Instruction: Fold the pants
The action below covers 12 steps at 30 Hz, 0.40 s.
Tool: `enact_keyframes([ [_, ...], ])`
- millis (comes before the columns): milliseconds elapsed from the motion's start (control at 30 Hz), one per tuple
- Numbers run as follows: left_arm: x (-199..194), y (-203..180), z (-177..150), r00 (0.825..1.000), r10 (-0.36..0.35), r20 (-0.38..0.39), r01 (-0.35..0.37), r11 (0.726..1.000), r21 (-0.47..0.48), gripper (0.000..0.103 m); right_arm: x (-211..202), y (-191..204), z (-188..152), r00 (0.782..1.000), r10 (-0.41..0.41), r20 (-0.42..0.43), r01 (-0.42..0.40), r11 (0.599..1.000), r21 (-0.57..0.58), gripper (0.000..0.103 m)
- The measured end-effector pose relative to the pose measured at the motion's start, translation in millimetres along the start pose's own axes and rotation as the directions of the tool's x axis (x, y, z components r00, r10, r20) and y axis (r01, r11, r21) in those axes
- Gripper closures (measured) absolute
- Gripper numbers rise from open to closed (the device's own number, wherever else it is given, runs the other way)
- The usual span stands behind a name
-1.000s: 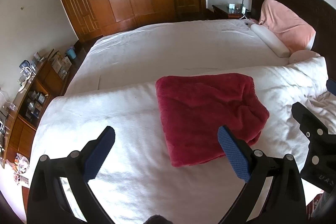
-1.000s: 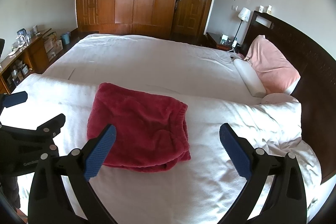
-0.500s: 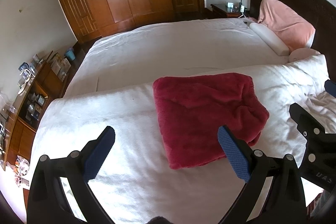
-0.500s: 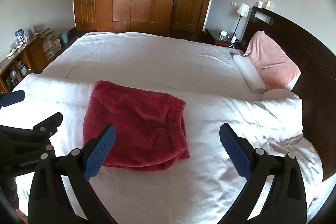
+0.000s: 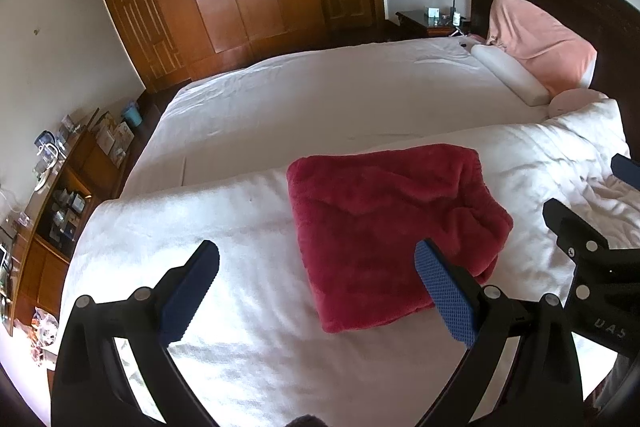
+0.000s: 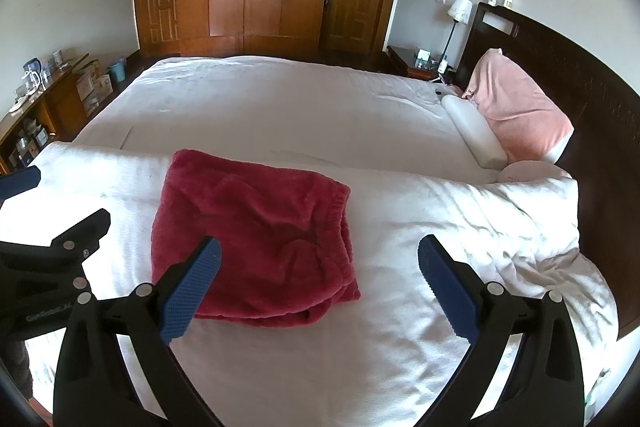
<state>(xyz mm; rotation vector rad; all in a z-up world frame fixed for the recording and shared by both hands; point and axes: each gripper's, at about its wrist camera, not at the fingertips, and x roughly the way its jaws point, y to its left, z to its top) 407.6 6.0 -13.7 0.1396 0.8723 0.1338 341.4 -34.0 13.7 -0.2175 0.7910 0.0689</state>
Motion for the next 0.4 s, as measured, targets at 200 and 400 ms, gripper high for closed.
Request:
enact_keyframes([
  [200,1.5,-0.3,0.7,1.000,0.004,-0.004,-0.004,1.000,0.001,0.006,3.8,-1.7,-2.4,1.000,-0.002,-0.012,0.002,1.000,0.008,0.003],
  [400,5.4,6.7,-3.7,1.000,-0.008,-0.025,0.007,0.999,-0.031,0.006,4.4,0.0,-5.1,1.000,-0.006,-0.020,0.006,1.000,0.009,0.003],
])
